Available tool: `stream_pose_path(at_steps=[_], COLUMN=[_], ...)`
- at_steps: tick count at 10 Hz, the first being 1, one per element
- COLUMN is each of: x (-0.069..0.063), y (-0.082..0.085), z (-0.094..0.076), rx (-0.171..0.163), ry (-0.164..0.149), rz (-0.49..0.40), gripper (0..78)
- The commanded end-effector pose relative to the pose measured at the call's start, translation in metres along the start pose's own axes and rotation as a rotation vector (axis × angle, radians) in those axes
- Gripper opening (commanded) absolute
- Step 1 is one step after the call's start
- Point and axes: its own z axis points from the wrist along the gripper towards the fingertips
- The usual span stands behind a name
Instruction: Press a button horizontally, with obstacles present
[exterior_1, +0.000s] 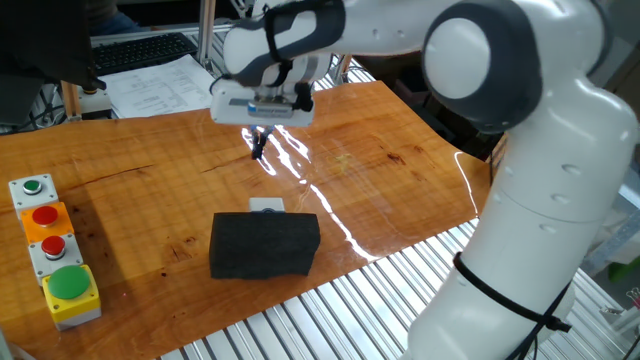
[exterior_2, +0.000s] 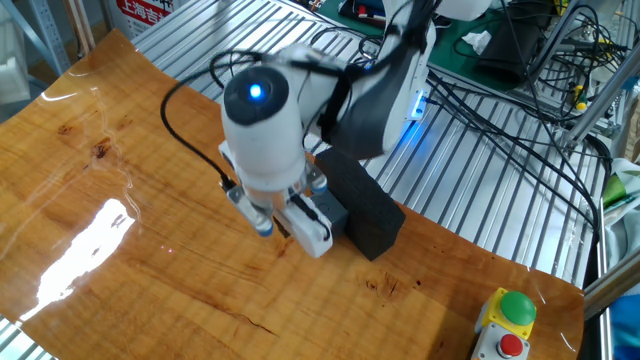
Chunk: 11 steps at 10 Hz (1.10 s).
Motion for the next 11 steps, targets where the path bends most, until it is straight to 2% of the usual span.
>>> stream_pose_path(at_steps=[1,3,4,8,11], x=[-0.003,-0.001,0.0,-0.001,0.001], y=[0.006,0.003,0.002,-0.01,-0.014], z=[0.025,0.041,0.044,0.068,0.075], rx=[0.004,0.007,0.008,0.008,0.012], ry=[-0.003,-0.01,-0.01,-0.002,0.012], rz=[0.004,0.003,0.0,-0.001,0.014], gripper=[0.0,0.0,0.0,0.0,0.0])
